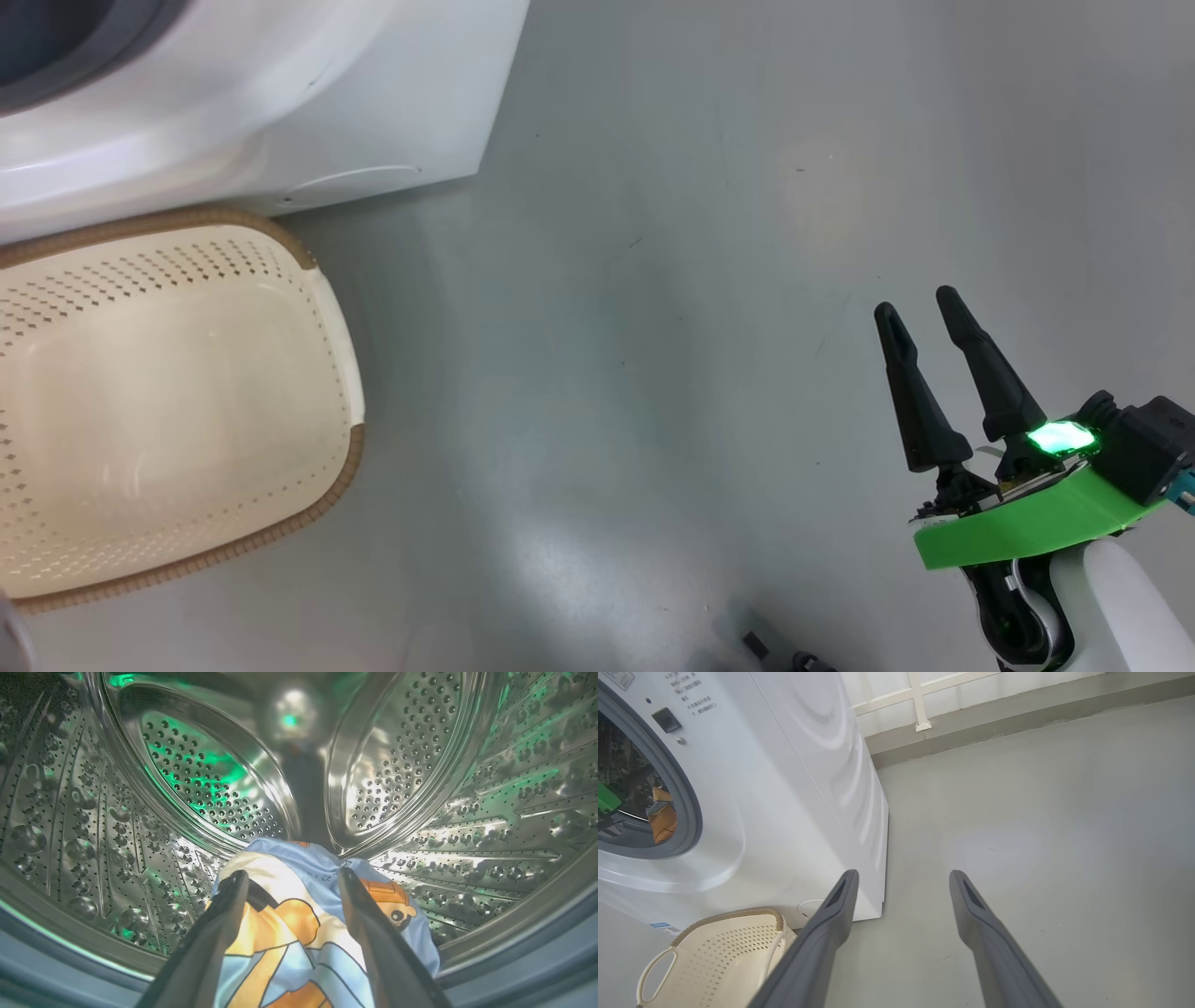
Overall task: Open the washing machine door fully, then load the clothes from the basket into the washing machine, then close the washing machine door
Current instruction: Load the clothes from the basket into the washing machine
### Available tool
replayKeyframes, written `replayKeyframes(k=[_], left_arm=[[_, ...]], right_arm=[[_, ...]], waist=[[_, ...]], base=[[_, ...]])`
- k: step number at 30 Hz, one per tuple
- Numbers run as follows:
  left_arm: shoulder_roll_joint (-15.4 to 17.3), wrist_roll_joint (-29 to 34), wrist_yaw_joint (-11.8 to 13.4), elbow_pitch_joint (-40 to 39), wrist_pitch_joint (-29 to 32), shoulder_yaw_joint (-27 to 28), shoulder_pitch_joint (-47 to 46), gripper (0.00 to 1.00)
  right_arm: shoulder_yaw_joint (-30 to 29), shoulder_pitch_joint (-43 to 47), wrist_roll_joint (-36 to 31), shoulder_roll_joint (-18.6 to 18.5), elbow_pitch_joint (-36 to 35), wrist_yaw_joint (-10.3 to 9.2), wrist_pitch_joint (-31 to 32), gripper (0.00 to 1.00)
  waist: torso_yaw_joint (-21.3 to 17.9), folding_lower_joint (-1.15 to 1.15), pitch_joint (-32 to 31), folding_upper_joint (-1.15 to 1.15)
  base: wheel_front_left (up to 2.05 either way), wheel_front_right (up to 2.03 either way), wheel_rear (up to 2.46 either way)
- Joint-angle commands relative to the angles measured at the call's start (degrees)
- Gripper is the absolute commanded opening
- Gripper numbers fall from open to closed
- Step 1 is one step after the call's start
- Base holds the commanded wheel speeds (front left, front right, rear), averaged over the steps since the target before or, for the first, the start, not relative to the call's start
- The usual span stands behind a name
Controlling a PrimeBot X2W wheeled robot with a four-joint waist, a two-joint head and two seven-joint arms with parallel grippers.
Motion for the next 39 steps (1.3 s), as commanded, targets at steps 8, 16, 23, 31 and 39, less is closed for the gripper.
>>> replayKeyframes(k=[8,16,23,31,39], left_arm=[[0.64,-0.87,-0.81,-1.97,-0.31,1.23,3.48,1.00],[-1.84,-0.92,-1.87,-4.67,-0.31,1.42,8.15,1.00],[-4.08,-1.13,-3.07,-8.60,-0.31,2.10,12.97,1.00],[-7.39,-0.58,-4.27,-15.87,-0.31,2.47,20.61,1.00],[-9.03,1.34,-5.01,-23.22,-0.31,2.58,30.47,1.00]], right_arm=[[0.25,1.28,0.28,-1.55,-1.12,0.17,-0.27,1.00],[-0.97,1.94,-0.07,-1.98,-1.71,0.17,-0.27,1.00],[-2.22,2.50,-0.42,-2.74,-2.30,0.17,-0.27,1.00],[-4.20,3.37,-0.74,-3.74,-2.98,0.17,-0.27,1.00],[-5.01,3.99,-0.95,-4.65,-3.04,0.17,-0.27,1.00]], waist=[[1.12,0.00,-0.44,0.00],[3.28,0.00,-0.94,0.00],[5.46,0.00,-1.17,0.00],[8.07,0.00,-1.27,0.00],[9.74,0.00,-2.11,0.00]], base=[[0.00,0.00,0.00],[0.00,0.00,0.00],[0.00,0.00,0.00],[0.00,0.00,0.00],[0.00,0.00,0.00]])
